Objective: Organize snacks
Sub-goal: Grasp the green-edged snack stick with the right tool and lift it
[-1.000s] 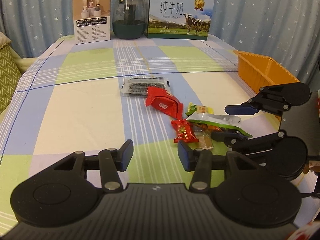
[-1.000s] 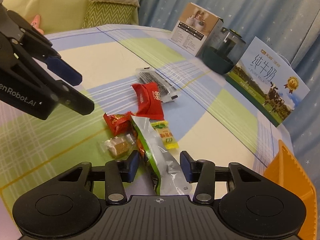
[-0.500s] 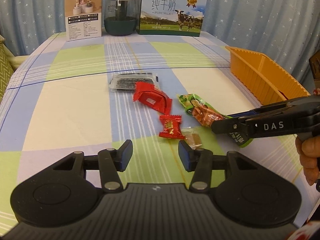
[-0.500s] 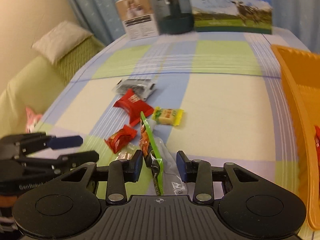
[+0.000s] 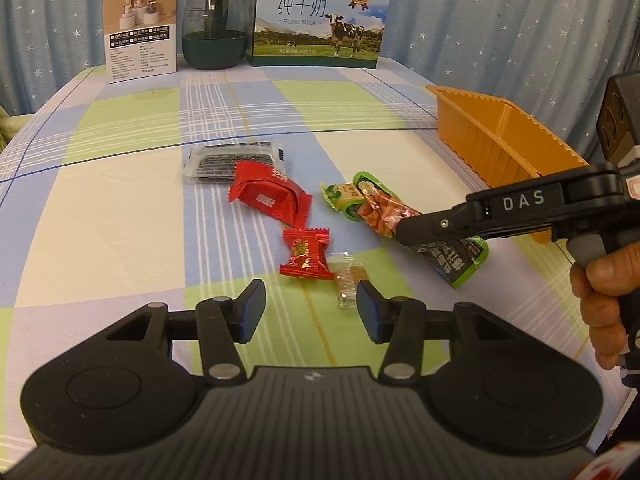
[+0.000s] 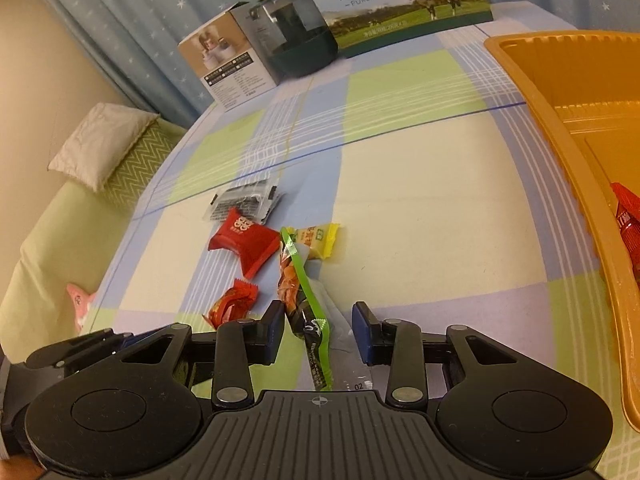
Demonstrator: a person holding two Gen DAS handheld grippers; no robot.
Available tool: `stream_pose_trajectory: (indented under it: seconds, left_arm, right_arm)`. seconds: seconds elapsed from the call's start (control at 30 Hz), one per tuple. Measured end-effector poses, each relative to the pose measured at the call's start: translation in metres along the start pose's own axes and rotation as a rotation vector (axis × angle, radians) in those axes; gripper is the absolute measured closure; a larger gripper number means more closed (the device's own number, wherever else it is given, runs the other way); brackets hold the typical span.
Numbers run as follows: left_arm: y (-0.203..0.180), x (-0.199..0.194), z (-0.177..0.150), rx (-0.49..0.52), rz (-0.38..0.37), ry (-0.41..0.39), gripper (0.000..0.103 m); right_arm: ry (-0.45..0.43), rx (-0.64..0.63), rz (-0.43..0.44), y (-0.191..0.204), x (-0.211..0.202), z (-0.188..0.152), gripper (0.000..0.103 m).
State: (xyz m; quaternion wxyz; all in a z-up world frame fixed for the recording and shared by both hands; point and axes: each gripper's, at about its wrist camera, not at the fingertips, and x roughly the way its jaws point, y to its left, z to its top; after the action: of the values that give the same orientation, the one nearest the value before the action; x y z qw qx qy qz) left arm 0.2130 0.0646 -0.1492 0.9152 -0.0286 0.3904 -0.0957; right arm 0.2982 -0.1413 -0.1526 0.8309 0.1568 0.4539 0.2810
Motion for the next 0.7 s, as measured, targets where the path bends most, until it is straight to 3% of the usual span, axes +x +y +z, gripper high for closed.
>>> stream_pose_trajectory:
  seconds: [0.2, 0.27, 0.43, 0.7]
  left_arm:
    - [-0.006, 0.003, 0.000, 0.016, -0.004, -0.009, 0.057]
    - [-0.009, 0.002, 0.001, 0.023, -0.007, -0.024, 0.057]
    - [-0.019, 0.001, 0.001, 0.057, -0.028, -0.056, 0.057]
    - [-0.033, 0.011, -0.002, 0.111, -0.036, -0.027, 0.062]
  right_arm:
    - [-0.027, 0.016, -0.005, -0.002, -0.002, 0.002, 0.067]
    - [-0.041, 0.008, -0.006, -0.001, -0.005, 0.003, 0.074]
    - [-0.038, 0.009, 0.005, 0.002, -0.005, 0.003, 0.077]
    - [-0.072, 0.071, 0.013, -0.006, -0.013, 0.005, 0.080]
